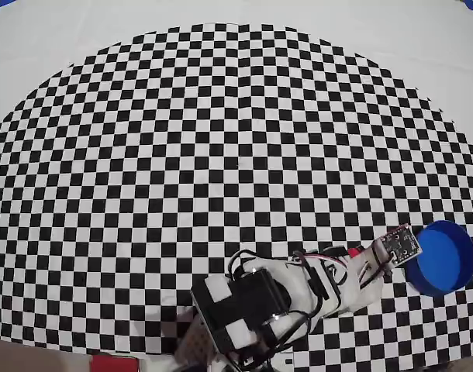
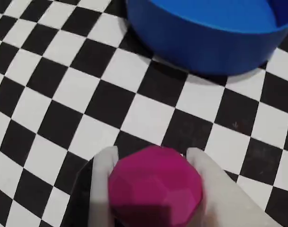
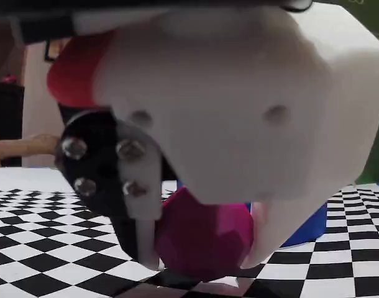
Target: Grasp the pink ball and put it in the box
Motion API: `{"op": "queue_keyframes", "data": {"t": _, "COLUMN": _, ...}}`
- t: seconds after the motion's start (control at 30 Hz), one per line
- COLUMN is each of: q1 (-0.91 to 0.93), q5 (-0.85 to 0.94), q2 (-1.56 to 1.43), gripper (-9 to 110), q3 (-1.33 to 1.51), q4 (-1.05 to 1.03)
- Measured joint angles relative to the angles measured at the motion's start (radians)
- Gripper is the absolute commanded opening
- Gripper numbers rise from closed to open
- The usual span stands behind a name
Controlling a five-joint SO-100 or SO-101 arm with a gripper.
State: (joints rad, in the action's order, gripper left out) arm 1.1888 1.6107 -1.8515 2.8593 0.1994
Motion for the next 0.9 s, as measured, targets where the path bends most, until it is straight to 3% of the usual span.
{"op": "queue_keyframes", "data": {"t": 0.9, "q1": -0.002, "q5": 0.000, "q2": -0.060, "gripper": 0, "q3": 0.000, "q4": 0.008}}
